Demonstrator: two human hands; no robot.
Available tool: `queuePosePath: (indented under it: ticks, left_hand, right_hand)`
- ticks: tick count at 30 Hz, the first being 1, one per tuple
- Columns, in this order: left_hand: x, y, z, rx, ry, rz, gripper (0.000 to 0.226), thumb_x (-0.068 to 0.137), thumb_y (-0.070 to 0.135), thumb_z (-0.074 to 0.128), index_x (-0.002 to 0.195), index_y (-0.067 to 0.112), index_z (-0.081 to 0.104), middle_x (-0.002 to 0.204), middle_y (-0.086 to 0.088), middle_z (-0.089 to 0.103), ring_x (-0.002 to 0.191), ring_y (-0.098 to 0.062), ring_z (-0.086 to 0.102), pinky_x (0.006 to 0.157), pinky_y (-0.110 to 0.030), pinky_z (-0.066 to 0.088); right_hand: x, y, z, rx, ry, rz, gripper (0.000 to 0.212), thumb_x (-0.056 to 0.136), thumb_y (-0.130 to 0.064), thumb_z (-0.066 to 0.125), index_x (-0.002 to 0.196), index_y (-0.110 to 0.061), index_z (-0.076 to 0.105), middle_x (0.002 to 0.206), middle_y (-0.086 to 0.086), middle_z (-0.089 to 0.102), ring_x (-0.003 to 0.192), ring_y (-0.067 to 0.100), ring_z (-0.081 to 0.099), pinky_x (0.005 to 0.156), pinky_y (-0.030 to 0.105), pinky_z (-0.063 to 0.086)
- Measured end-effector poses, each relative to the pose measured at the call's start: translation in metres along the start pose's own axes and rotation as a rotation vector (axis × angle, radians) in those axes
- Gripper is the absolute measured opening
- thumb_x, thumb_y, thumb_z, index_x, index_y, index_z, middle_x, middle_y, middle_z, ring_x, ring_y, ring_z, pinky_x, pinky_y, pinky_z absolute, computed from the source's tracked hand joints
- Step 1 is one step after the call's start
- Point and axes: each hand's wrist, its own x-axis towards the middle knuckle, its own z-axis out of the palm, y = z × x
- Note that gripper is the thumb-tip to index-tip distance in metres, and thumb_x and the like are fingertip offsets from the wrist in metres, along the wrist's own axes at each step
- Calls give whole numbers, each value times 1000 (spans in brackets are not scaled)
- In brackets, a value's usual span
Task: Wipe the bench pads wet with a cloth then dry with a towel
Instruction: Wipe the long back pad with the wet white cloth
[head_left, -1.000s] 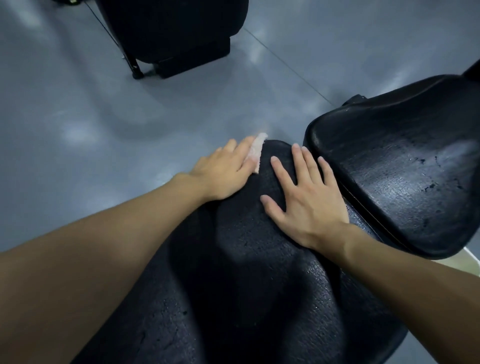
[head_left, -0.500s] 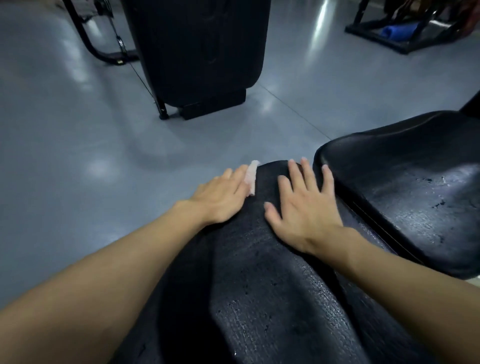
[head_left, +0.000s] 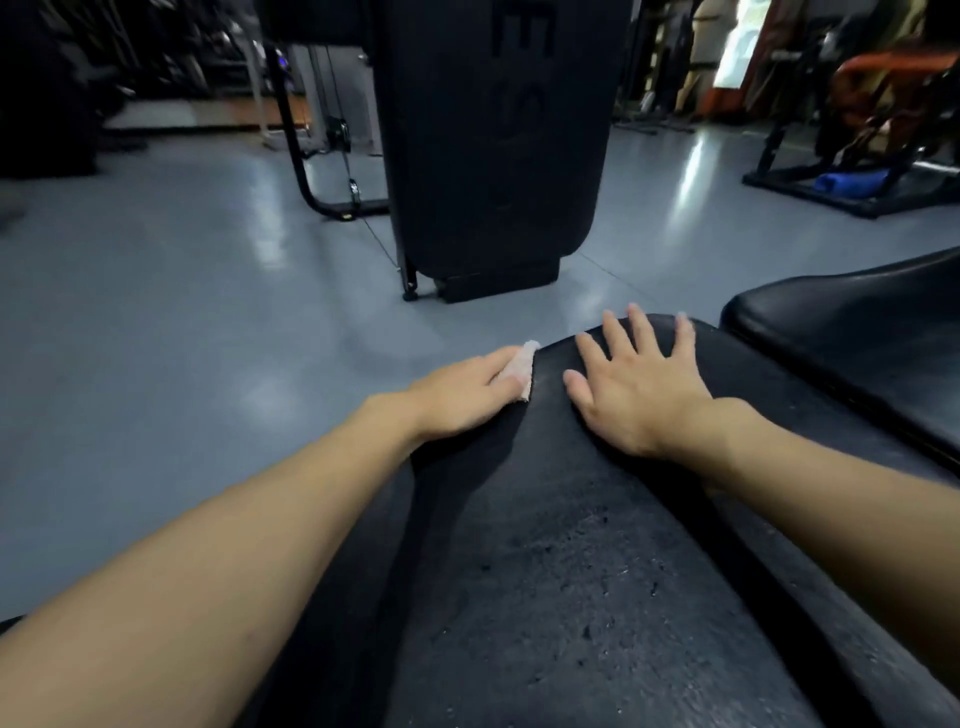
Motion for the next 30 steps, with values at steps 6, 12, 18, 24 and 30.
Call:
queuePosePath:
  ticks: [6,12,18,24,30]
  left_hand:
    - [-80,-50,-4,-117,-11,-179,47,106,50,23,148,33,39,146,16,45,132,-8,42,106,-27,29]
    - [-42,-22,-3,-79,2,-168,44,108,41,22,146,25,37,130,4,55,128,-21,47,112,-41,32]
    - [-55,-24,0,-29,20,-168,50,105,53,16,143,28,37,146,2,48,135,-22,43,113,-45,31]
    - [-102,-60,12,39,53,-239,64,94,72,13,153,51,4,161,8,29,147,-16,29,118,-43,25]
    - [-130,-84,15,37,87,-295,66,88,74,12,150,49,15,155,9,39,142,-14,38,114,-48,32]
  right_hand:
    - [-11,-61,11,18,-71,-258,67,97,-64,2,158,-35,-4,167,7,-12,152,31,-17,117,63,-11]
    - [-9,-64,14,-11,-41,-234,73,97,-63,3,159,-27,-8,168,8,-9,153,30,-14,117,63,-8]
    - [-8,-62,15,20,-15,-233,74,97,-59,6,158,-20,-12,168,7,-6,153,29,-11,118,62,-5]
    - [-12,-65,6,4,8,-230,72,98,-61,7,159,-25,-7,168,9,-1,153,30,-10,116,66,-6]
    - [-37,-122,10,126,-43,-475,67,101,-55,10,159,-25,-6,168,2,-4,154,20,-9,118,62,-9]
